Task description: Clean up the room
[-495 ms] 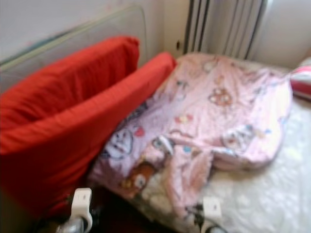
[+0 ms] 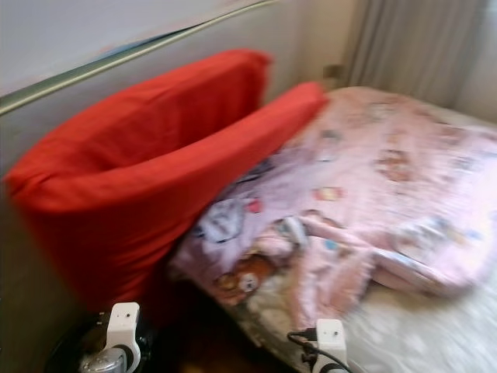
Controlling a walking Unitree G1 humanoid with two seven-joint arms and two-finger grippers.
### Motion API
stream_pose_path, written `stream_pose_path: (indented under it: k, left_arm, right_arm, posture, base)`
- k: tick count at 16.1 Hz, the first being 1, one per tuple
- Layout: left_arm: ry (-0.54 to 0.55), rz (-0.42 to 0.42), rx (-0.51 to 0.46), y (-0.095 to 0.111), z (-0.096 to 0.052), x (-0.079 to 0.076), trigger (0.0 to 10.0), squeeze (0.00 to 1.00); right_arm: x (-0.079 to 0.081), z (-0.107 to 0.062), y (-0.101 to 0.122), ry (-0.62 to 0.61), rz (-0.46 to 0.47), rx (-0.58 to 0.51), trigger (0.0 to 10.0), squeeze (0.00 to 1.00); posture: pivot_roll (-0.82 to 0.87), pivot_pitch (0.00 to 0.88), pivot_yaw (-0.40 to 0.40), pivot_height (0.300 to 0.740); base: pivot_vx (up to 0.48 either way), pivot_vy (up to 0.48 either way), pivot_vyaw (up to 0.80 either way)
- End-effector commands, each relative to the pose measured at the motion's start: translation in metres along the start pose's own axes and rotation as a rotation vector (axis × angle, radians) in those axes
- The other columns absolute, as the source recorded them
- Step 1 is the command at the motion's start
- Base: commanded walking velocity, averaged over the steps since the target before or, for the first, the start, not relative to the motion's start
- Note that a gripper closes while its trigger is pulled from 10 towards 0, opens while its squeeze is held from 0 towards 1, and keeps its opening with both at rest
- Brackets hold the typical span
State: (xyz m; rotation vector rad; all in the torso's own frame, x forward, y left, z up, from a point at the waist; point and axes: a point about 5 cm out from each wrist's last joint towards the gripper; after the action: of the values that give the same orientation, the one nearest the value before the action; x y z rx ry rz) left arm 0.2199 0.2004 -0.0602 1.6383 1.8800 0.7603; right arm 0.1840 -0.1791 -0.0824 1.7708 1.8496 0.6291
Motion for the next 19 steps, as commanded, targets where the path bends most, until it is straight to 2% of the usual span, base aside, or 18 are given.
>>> stream_pose_path:
  k: [1, 6, 19]
  left_arm:
    - [0.008, 0.007, 0.009, -0.0020, -0.0007, 0.0029, 10.0, 0.00]
    - [0.009, 0.007, 0.004, -0.0004, -0.0005, 0.0044, 10.0, 0.00]
    - [0.008, 0.001, -0.007, 0.0030, 0.0004, 0.0033, 10.0, 0.00]
  right_arm:
    - [0.0005, 0.0001, 0.0008, -0.001, 0.006, -0.007, 10.0, 0.00]
    - [0.0001, 0.0004, 0.0032, -0.019, 0.056, -0.026, 10.0, 0.00]
    - [-0.0088, 0.0000, 0.0054, -0.076, 0.059, -0.038, 10.0, 0.00]
  posture:
    - [0.05, 0.050, 0.035, 0.740]
    - [0.05, 0.056, 0.041, 0.740]
    - [0.05, 0.065, 0.044, 0.740]
  base:
    - [0.000, 0.000, 0.80]
    - [0.000, 0.000, 0.12]
    - [0.000, 0.000, 0.00]
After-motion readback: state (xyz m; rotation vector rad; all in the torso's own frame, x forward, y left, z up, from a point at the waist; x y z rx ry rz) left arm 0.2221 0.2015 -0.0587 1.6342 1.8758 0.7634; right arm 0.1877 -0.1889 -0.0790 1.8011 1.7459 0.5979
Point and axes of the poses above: a point about 5 cm out from each wrist's last joint towards the gripper, its own z axis pointing out of the wrist towards the gripper, its own y axis along the axis of the wrist's last joint, x = y × z, and after that the axes turned 4 degrees about -z, right-handed
